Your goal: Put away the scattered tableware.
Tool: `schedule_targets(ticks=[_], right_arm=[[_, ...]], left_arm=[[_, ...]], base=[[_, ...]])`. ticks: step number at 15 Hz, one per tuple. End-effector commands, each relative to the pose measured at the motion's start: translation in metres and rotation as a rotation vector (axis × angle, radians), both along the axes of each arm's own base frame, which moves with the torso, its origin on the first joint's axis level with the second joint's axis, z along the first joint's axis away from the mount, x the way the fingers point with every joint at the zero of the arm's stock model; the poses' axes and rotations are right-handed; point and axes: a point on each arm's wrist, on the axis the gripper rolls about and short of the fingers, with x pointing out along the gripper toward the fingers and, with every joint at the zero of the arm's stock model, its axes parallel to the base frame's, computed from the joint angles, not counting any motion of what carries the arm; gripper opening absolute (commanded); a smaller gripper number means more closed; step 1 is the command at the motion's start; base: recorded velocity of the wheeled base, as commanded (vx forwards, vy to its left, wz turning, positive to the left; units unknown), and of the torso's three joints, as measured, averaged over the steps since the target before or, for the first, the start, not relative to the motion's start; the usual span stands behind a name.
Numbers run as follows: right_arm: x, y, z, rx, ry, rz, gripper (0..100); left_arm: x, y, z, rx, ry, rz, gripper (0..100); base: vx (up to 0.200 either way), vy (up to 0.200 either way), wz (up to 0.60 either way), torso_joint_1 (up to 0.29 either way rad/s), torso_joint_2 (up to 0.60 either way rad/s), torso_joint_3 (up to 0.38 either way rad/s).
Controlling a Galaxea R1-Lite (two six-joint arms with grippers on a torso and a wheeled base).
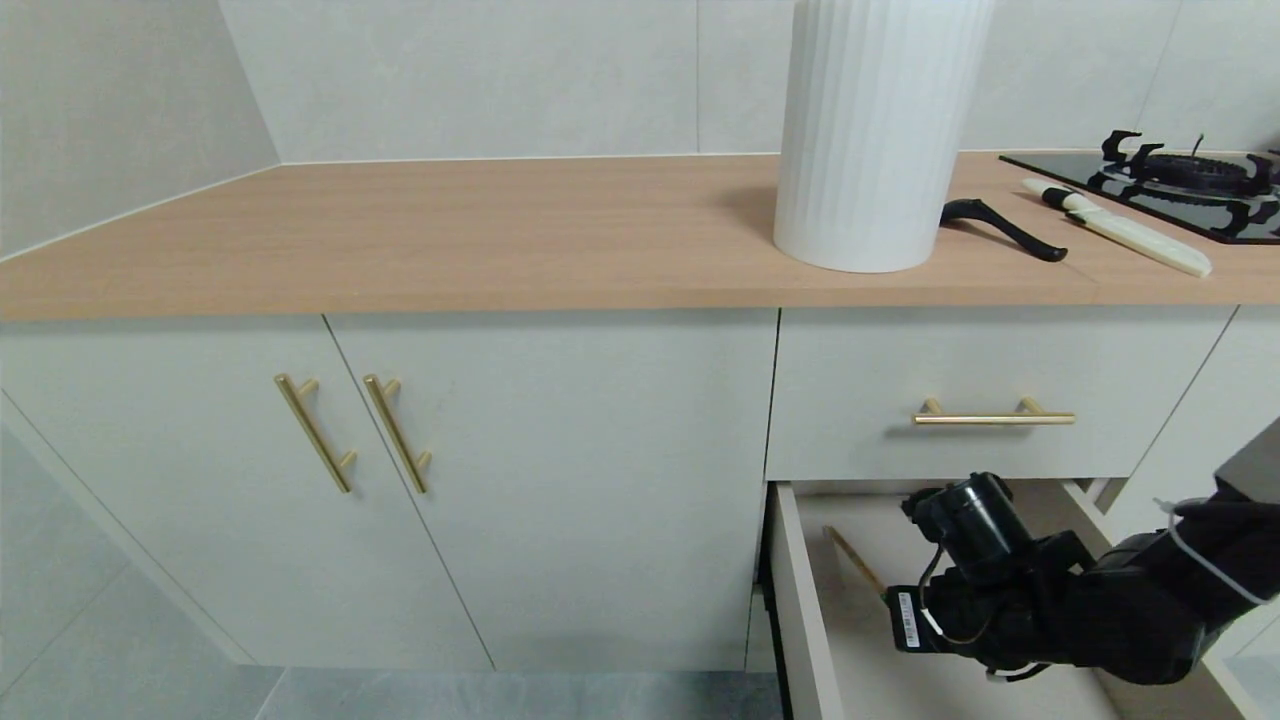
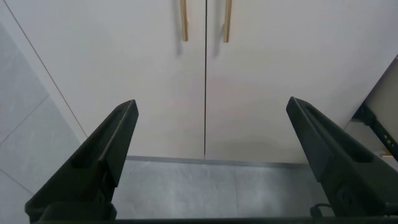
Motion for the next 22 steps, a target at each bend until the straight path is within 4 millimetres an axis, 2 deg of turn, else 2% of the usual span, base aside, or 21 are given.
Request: schedule_targets(ticks=[1, 9, 10, 12, 15, 17, 18, 19, 22], right_arm=[[0.002, 0.001, -0.031, -0.047, 0.063, -0.008, 0], [0.005, 0.003, -0.035, -0.038, 0.049, -0.023, 0], [0.005, 0.002, -0.035, -0.038, 0.049, -0.023, 100], [0.004, 0.002, -0.031, -0.038, 0.037, -0.026, 100], [-0.008, 0.003, 0.001, 0.009, -0.042, 0.001, 100], [-0.019, -0.003, 0.046, 0.064, -0.149, 0.002, 100], [-0.023, -0.006, 0.06, 0.079, -0.178, -0.001, 100], [-0.032, -0.016, 0.096, 0.1, -0.23, -0.022, 100], [-0.062, -0.051, 0.168, 0.11, -0.219, -0.07, 100]], left_arm=[[0.0, 0.0, 0.0, 0.0, 0.001, 0.001, 100], [0.0, 0.0, 0.0, 0.0, 0.001, 0.001, 100], [0.0, 0.0, 0.0, 0.0, 0.001, 0.001, 100], [0.0, 0.0, 0.0, 0.0, 0.001, 0.001, 100], [0.0, 0.0, 0.0, 0.0, 0.001, 0.001, 100], [0.0, 0.0, 0.0, 0.0, 0.001, 0.001, 100], [0.0, 0.0, 0.0, 0.0, 0.001, 0.001, 100], [0.0, 0.0, 0.0, 0.0, 0.001, 0.001, 100], [0.0, 0.0, 0.0, 0.0, 0.001, 0.001, 100]], base=[[0.0, 0.0, 0.0, 0.0, 0.0, 0.0], [0.0, 0.0, 0.0, 0.0, 0.0, 0.0], [0.0, 0.0, 0.0, 0.0, 0.0, 0.0], [0.0, 0.0, 0.0, 0.0, 0.0, 0.0], [0.0, 0.0, 0.0, 0.0, 0.0, 0.0], [0.0, 0.0, 0.0, 0.0, 0.0, 0.0], [0.0, 0.0, 0.0, 0.0, 0.0, 0.0], [0.0, 0.0, 0.0, 0.0, 0.0, 0.0], [0.0, 0.0, 0.0, 0.0, 0.0, 0.0]])
